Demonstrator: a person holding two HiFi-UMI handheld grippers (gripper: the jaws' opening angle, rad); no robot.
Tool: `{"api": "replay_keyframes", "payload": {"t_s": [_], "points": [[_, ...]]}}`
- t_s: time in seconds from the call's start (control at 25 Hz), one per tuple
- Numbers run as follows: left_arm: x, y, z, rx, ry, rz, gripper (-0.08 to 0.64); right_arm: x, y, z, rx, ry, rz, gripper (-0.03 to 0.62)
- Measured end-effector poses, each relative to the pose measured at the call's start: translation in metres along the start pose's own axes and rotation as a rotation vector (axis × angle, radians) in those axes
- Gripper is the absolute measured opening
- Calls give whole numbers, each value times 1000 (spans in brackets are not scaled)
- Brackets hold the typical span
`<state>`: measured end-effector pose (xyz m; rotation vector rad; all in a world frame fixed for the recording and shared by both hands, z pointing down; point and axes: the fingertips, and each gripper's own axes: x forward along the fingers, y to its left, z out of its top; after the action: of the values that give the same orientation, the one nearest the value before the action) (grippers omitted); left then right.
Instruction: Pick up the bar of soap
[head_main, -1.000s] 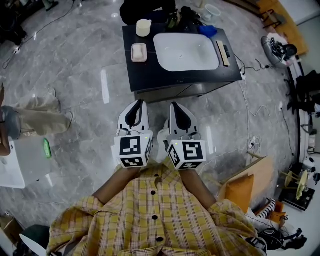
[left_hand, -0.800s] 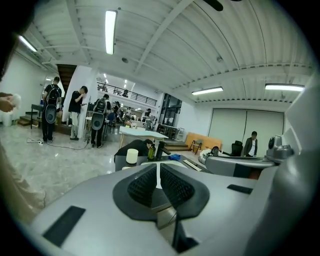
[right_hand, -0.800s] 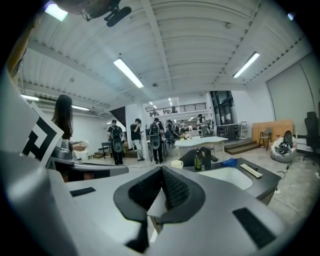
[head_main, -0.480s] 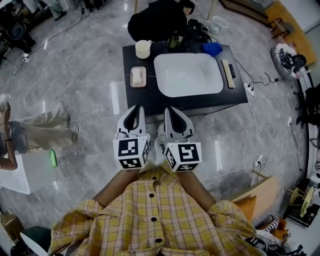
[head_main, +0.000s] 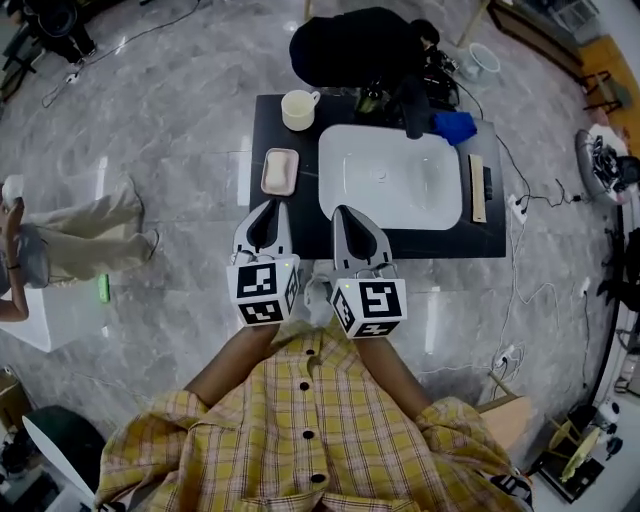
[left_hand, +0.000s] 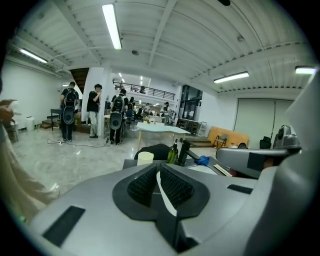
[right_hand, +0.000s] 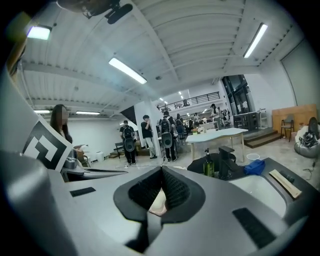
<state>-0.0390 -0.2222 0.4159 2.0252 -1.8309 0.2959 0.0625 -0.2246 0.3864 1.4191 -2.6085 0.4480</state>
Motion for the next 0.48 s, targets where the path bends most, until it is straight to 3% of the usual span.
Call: {"api": "replay_keyframes", "payload": {"t_s": [0.16,0.48], "points": [[31,0,-5,-13,46,45,13,23,-21,-2,8,29,37,20],[68,16,-22,-18,122,110,14,56,-22,-25,18,115,104,20]]}}
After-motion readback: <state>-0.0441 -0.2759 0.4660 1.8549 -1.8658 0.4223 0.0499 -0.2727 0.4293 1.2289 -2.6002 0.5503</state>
